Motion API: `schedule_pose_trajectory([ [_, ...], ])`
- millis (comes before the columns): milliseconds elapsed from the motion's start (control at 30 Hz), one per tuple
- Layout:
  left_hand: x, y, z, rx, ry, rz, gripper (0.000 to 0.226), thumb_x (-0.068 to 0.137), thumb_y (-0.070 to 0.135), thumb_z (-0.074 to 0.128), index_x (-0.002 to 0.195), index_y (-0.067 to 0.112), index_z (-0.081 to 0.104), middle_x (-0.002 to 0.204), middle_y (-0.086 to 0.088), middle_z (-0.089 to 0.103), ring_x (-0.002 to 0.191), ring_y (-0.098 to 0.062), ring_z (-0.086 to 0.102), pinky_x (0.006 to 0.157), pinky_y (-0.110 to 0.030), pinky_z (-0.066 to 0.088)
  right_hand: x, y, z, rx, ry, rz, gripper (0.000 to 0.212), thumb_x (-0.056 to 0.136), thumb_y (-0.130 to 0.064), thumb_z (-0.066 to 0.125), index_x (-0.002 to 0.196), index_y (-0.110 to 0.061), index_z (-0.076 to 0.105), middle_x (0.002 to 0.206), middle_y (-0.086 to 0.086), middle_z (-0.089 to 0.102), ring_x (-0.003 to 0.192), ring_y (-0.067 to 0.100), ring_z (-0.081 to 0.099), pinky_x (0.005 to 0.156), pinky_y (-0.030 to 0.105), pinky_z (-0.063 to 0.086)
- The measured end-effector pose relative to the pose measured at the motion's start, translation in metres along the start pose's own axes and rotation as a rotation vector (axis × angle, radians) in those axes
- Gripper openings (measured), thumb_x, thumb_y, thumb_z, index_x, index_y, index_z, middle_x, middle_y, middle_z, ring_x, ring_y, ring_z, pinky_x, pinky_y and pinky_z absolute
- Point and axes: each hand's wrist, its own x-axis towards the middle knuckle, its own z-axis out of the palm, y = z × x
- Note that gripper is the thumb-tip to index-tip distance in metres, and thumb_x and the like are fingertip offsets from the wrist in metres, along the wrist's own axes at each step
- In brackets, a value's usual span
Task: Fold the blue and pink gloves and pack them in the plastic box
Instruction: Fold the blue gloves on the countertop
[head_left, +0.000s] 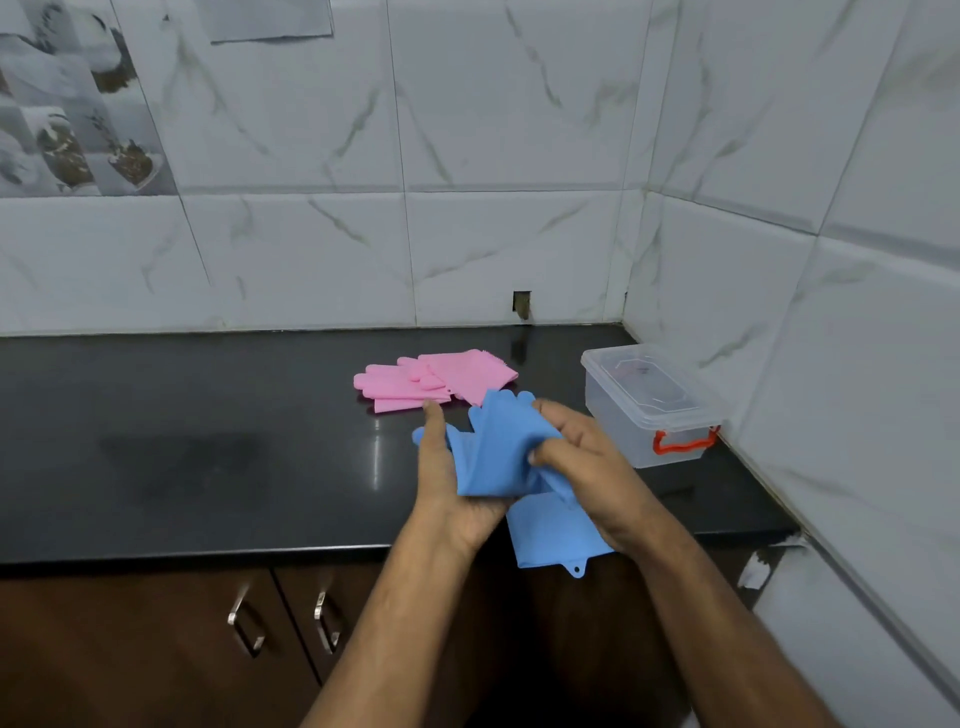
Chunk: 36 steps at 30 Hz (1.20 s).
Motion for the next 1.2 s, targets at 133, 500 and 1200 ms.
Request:
schedule_pose_trajectory([
  [133,0.002,-0.006,-0.005,0.120,0.108,0.031,0.054,0.092,0.035,0.066,0.137,0.005,0.063,0.132,-0.021,0.067,0.117,-0.037,0.065,0.105,-0.051,0.050,-0.026,0.028,-0.007,0.027,0.011,0.121,0.029,0.083,-0.025,0.051,0.098,-0.035,0.074,0.101,-0.014,0.072,0.103,0.009,0.063,0.087,0.023,0.049],
  [500,0.039,-0.036,-0.016,0.213,0.147,0.229,0.045,0.093,-0.007,0.058,0.136,0.006,0.058,0.127,-0.023,0.068,0.106,-0.038,0.070,0.075,-0.046,0.063,-0.018,0.060,0.000,0.239,0.501,0.173,0.044,0.089,-0.052,0.062,0.120,-0.023,0.069,0.124,0.003,0.070,0.119,0.025,0.066,0.105,0.054,0.049],
  [1200,0.126,0.014,-0.068,0.895,-0.068,0.389,0.049,0.094,0.007,0.072,0.141,0.011,0.055,0.135,-0.014,0.067,0.125,-0.035,0.064,0.104,-0.052,0.053,0.040,0.124,-0.075,0.095,0.294,0.271,0.027,0.102,-0.027,0.059,0.126,-0.034,0.068,0.129,-0.003,0.068,0.114,0.013,0.068,0.093,0.033,0.058],
])
